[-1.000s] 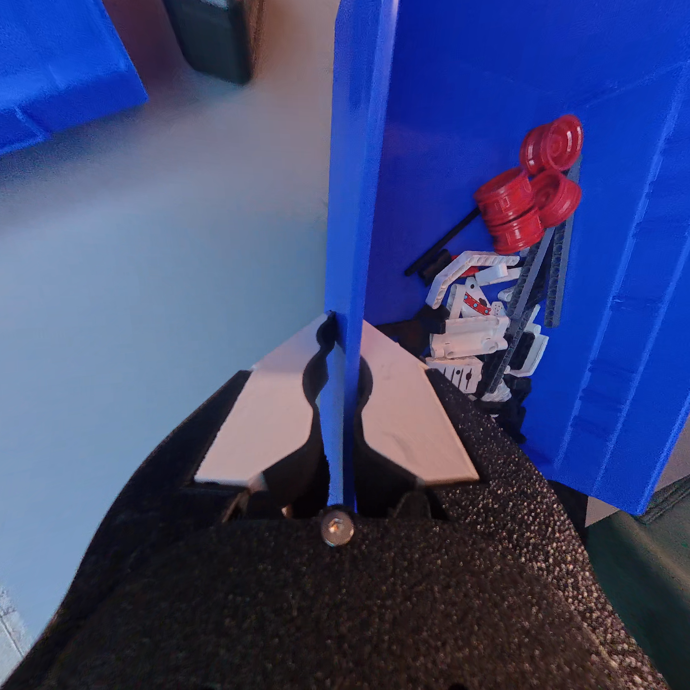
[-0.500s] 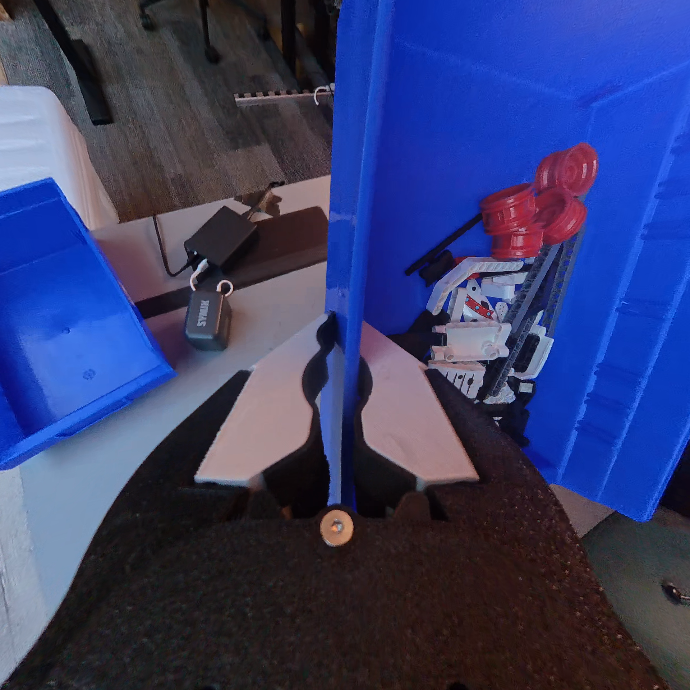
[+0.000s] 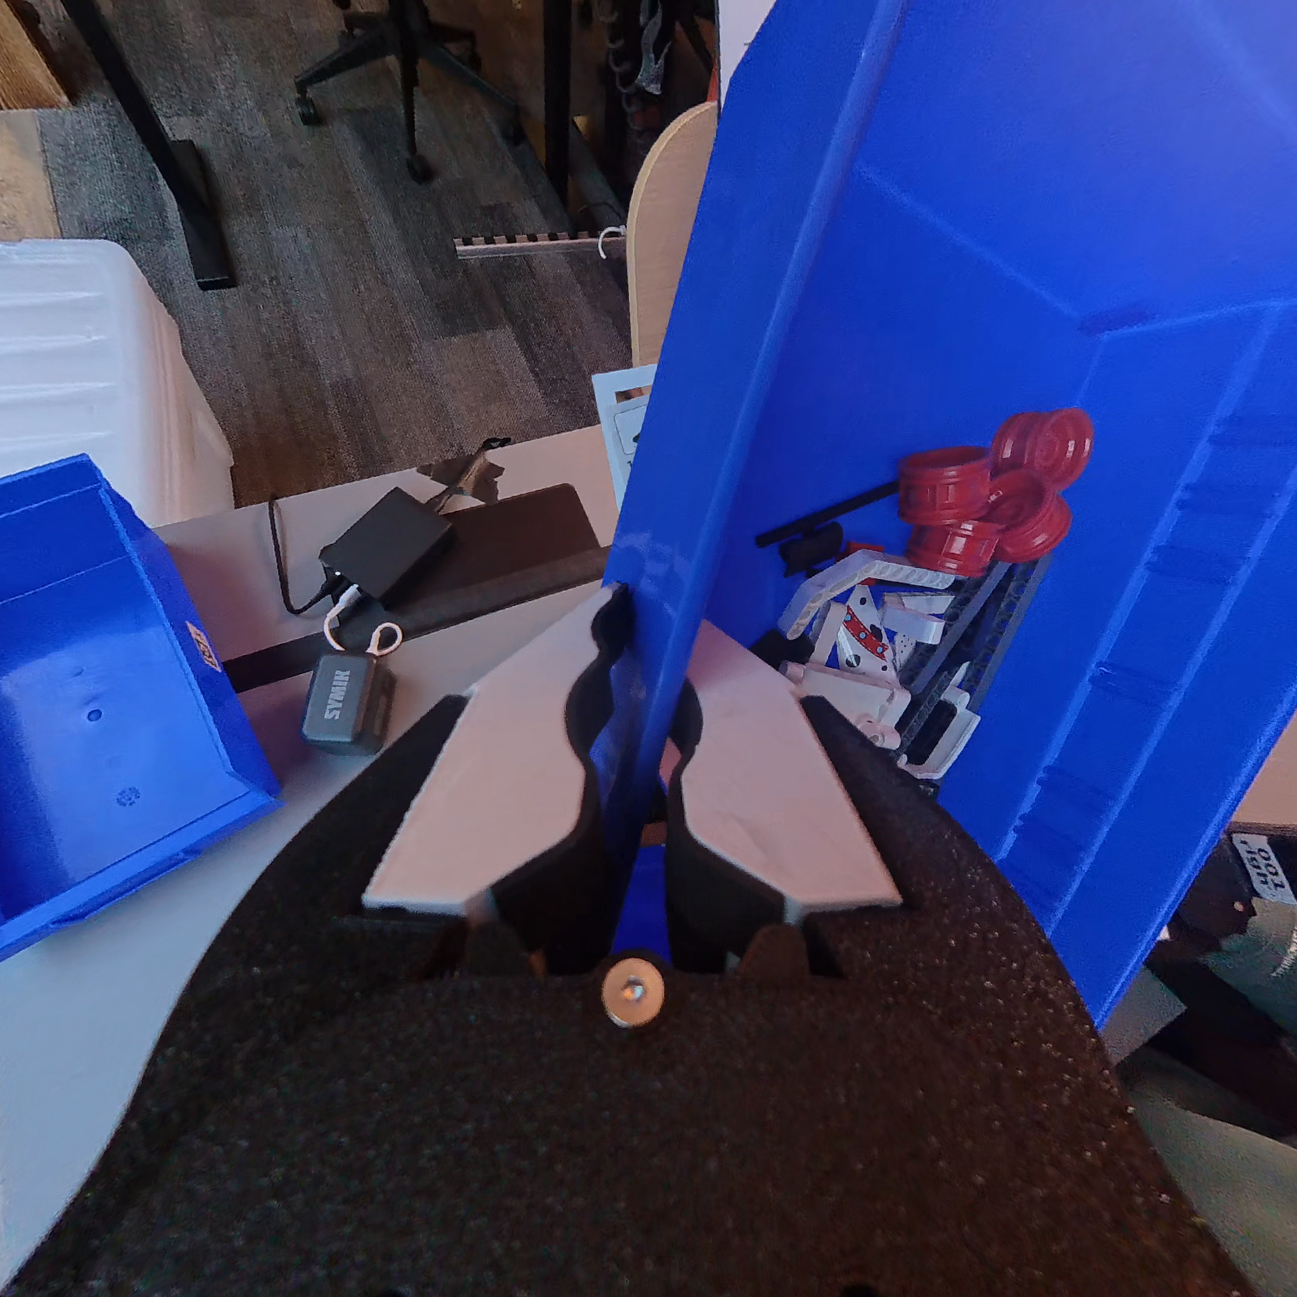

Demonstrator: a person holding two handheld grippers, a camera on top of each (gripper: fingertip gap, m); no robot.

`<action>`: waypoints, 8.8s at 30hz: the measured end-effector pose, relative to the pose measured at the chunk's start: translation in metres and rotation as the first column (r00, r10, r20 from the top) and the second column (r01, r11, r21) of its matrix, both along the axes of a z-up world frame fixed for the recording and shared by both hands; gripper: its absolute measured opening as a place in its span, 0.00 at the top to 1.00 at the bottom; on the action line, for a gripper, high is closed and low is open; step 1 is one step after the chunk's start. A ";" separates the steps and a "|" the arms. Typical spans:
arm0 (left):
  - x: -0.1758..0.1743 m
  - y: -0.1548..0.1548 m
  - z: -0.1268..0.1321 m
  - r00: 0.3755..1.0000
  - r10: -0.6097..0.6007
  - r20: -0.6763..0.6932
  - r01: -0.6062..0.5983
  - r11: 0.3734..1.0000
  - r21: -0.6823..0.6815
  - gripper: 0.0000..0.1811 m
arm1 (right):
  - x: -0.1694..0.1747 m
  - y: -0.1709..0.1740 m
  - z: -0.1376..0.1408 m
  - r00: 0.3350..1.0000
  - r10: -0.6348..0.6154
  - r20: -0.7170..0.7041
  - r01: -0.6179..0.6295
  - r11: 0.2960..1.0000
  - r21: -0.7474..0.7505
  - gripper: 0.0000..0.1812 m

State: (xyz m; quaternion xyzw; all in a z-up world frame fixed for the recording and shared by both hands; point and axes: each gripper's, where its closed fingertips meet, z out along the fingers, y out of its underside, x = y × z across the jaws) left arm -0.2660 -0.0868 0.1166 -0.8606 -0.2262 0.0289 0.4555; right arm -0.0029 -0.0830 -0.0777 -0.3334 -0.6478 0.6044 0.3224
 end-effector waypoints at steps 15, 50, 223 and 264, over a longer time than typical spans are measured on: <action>0.019 0.039 0.013 0.991 0.017 -0.131 0.001 0.991 0.137 0.98 | -0.020 0.018 0.006 0.980 -0.162 -0.117 0.164 0.986 0.008 1.00; 0.065 0.117 -0.028 0.916 -0.036 -0.400 0.039 0.999 0.000 0.98 | -0.014 0.050 -0.023 0.946 -0.257 -0.198 0.292 0.942 0.168 1.00; 0.083 0.159 -0.152 0.980 -0.199 0.028 0.201 0.977 -0.066 0.96 | 0.105 0.101 -0.079 0.995 0.072 0.072 -0.092 0.933 0.347 1.00; -0.068 -0.187 -0.279 0.662 0.512 0.547 -0.533 0.835 -0.136 0.89 | 0.117 0.116 -0.080 0.998 0.055 0.012 -0.056 0.940 0.337 1.00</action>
